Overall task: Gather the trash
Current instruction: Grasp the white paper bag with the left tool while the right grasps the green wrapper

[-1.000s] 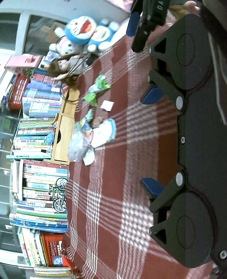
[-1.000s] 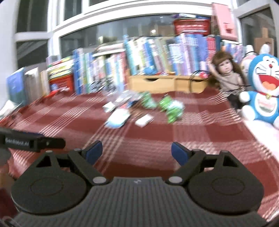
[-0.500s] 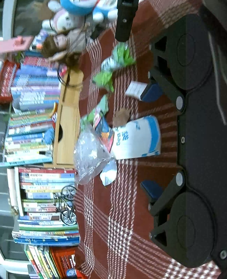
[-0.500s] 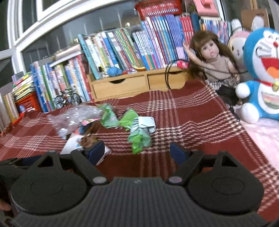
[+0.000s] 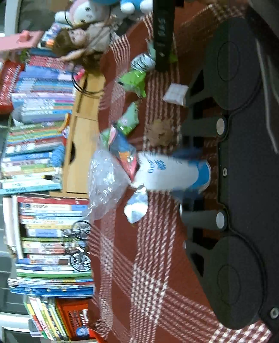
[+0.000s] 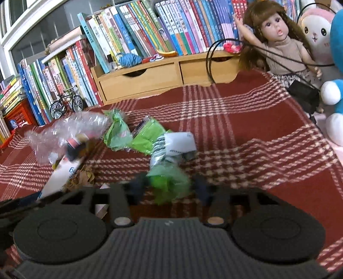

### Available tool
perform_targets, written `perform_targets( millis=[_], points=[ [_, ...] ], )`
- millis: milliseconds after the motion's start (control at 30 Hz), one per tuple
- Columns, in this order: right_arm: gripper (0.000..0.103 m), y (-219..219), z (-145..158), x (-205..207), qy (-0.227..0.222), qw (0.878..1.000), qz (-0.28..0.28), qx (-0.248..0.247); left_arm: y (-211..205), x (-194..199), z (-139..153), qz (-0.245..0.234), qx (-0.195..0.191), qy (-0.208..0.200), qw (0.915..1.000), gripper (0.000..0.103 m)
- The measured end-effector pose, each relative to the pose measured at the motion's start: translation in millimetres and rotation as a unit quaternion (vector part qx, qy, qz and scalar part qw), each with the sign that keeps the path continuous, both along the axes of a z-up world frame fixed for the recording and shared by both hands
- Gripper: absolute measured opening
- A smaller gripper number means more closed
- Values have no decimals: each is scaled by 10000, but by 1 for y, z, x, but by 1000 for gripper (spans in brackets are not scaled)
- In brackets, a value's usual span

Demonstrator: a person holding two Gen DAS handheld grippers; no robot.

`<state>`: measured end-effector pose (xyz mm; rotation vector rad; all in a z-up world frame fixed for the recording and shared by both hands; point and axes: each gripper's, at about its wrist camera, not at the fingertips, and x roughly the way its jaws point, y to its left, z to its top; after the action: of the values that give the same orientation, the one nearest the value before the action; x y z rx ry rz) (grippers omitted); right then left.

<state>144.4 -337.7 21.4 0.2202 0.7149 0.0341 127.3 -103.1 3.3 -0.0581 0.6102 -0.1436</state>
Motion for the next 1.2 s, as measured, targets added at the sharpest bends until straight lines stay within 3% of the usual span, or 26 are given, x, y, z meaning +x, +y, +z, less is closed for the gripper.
perform_targets(
  millis=[333,567,1200],
  points=[
    [33,12,11,-45,-268,9994,206,-41,14,-55,9,-403,5,-93,9991,18],
    [32,23,25,-88,-458,9981,417,-29,25,-103,21,-626,118,-376,9973,18],
    [32,85,45,-219,-767,9901,1176,-36,68,-231,51,-716,-122,-484,9962,18]
  ],
)
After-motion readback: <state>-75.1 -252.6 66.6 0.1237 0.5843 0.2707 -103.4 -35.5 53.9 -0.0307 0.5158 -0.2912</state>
